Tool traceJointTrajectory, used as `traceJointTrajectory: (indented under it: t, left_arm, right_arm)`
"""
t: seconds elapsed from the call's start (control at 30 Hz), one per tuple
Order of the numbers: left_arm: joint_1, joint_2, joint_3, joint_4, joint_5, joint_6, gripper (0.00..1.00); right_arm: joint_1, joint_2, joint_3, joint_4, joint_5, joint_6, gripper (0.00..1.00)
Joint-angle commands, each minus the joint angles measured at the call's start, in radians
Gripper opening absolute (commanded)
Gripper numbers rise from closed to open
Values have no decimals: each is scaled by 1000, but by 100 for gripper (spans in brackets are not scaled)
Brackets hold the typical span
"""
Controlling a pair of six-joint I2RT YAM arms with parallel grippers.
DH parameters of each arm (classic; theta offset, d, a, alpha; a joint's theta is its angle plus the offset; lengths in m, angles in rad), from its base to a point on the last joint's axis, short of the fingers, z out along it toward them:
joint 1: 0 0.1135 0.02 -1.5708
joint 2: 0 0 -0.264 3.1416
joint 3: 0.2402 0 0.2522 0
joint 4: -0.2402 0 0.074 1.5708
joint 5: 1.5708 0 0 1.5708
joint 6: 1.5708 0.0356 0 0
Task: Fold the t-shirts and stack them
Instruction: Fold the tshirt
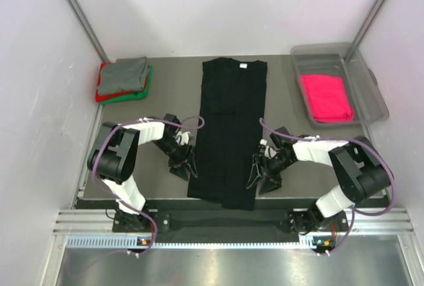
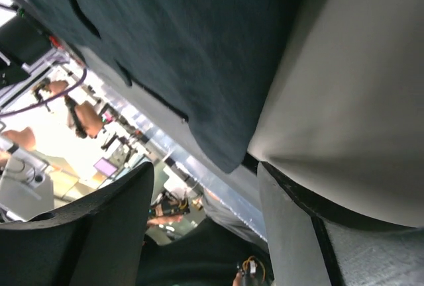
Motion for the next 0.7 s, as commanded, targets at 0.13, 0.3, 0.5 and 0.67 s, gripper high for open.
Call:
traceJointTrajectory:
  t: [0.13,0.3,0.5,0.67]
  left_arm:
    - [-3,-10,-47,47,-82,-25,49]
    - [-14,13,-53,50,-78,-26,47]
    - [-63,17,-81,74,-78,-40,40]
    - [-89,31,-76,77,-49,-33,19]
  right_arm:
    - [49,26,56,26,131,47,65]
    - [130,39,74,-16,212,64,58]
    - [199,69,97,-18,228,70,52]
    - [210,89,99,-7,225,60,44]
